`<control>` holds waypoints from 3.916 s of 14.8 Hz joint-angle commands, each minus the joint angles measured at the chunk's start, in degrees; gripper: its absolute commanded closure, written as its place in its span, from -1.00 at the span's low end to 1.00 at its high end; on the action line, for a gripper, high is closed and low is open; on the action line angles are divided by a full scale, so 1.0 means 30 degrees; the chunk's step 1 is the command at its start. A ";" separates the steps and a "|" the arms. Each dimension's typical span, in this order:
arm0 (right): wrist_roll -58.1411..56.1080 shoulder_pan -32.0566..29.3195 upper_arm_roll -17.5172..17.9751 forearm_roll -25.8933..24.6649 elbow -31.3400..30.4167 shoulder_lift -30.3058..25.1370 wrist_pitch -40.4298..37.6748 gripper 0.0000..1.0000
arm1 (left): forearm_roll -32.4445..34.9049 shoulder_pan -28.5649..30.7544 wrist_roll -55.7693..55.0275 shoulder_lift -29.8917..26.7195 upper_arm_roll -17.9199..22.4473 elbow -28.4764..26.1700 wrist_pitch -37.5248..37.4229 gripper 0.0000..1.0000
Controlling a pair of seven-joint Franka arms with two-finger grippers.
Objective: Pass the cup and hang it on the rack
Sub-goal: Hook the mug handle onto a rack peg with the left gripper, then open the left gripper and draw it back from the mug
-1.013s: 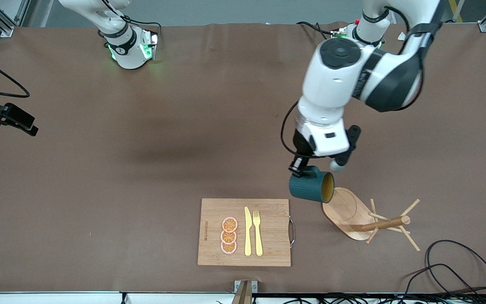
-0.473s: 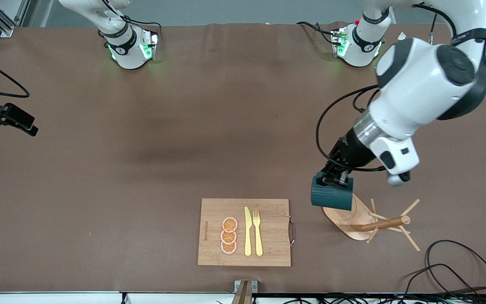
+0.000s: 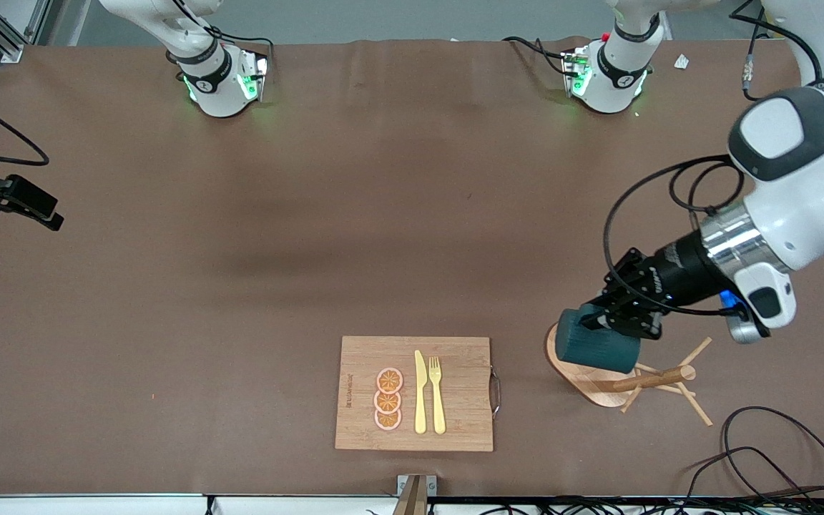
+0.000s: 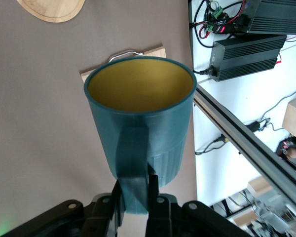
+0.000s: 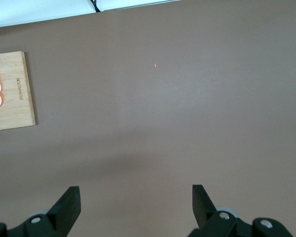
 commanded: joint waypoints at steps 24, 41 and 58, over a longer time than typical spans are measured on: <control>0.0153 -0.0046 0.0030 0.0270 -0.0167 -0.0211 0.0110 -1.00 | -0.5396 0.3177 0.5832 0.3793 -0.0083 0.0019 -0.1220 1.00; 0.0095 -0.0660 0.0234 0.0270 -0.0197 -0.0211 0.0227 -1.00 | -0.5455 0.3791 0.5802 0.4584 0.0034 0.0019 -0.1220 0.99; -0.0052 0.0335 -0.0585 0.0270 -0.0197 -0.0211 0.0227 -1.00 | -0.0222 0.3587 0.8053 0.2037 -0.1194 0.0195 -0.1249 -1.00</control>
